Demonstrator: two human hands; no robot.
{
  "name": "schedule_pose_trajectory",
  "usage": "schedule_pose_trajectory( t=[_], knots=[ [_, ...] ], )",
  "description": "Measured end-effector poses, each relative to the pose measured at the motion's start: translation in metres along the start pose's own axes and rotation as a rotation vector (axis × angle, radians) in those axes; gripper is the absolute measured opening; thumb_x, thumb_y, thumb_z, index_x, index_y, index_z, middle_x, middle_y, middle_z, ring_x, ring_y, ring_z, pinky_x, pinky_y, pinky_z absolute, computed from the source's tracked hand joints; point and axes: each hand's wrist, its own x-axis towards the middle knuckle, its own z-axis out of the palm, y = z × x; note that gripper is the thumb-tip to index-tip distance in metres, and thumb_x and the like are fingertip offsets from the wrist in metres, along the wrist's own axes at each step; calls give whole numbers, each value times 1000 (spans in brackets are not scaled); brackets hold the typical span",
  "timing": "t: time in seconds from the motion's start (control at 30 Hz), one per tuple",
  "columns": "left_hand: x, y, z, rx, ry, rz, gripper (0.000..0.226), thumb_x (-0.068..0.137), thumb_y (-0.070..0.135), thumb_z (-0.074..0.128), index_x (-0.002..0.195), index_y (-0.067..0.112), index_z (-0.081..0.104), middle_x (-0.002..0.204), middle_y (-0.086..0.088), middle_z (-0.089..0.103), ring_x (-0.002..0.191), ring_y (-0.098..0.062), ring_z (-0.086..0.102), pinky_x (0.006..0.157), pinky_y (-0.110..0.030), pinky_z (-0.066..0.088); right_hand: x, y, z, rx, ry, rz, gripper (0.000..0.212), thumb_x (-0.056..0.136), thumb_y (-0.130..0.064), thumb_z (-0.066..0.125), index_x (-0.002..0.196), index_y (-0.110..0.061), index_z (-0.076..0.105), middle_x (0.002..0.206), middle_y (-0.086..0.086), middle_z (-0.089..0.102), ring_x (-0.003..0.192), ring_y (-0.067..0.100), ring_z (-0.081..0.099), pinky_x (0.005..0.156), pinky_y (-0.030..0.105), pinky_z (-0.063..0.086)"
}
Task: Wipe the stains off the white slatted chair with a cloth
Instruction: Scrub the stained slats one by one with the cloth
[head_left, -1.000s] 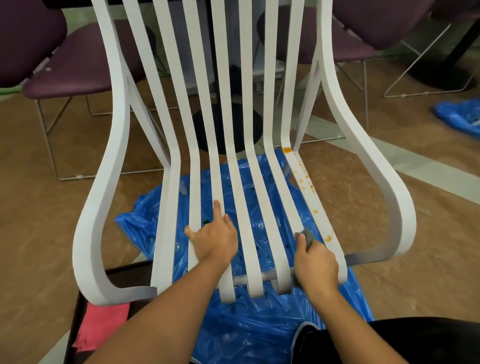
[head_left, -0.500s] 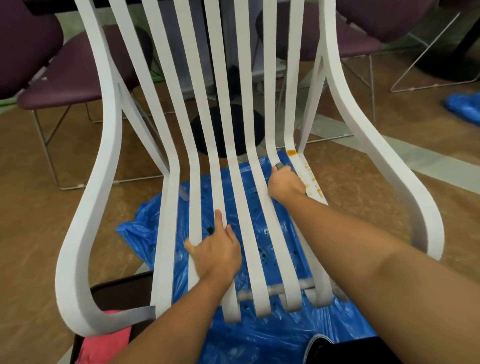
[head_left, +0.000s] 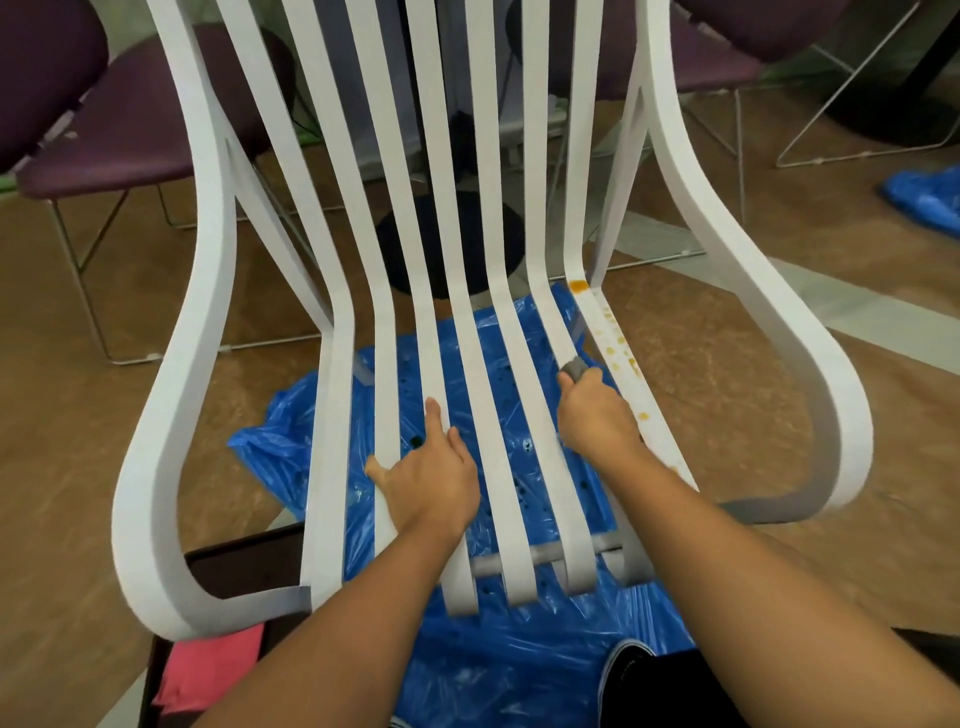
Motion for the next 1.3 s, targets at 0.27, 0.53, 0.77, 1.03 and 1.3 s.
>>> schedule_pose_trajectory(
  t=[0.27,0.53,0.77,1.03,1.3],
  knots=[
    [-2,3,-3,2,-7,2,54,108,43,16,160,30,15,58,7,57,64,-12,50,118,-54,17,-91,41,6,-190,236,-5,49,103,-52,23,117,-13,48,104,6,65,88,26,64,62,35,36],
    [-4,5,-3,4,-8,5,54,108,43,17,160,30,16,59,6,59,66,-13,51,117,-55,18,-158,92,30,418,401,0,27,99,-46,38,101,-24,52,84,-8,58,75,17,60,57,25,38],
    [-4,3,-4,2,-7,7,53,108,42,18,160,29,16,58,5,60,68,-15,59,117,-55,16,-173,113,57,606,460,0,89,85,-81,20,136,-12,44,85,-1,57,72,3,55,55,14,37],
    [-5,4,-4,-21,-13,2,54,108,43,18,160,30,16,58,5,60,69,-15,60,118,-55,14,-171,110,56,566,460,45,51,97,-56,35,119,-12,51,80,-3,58,68,16,61,50,19,39],
    [-4,3,-3,-9,-7,-1,54,108,43,18,160,30,17,57,5,58,66,-14,56,119,-55,14,-141,73,25,181,434,172,46,98,-59,29,79,-20,45,65,-2,52,57,18,51,51,30,37]
  ],
)
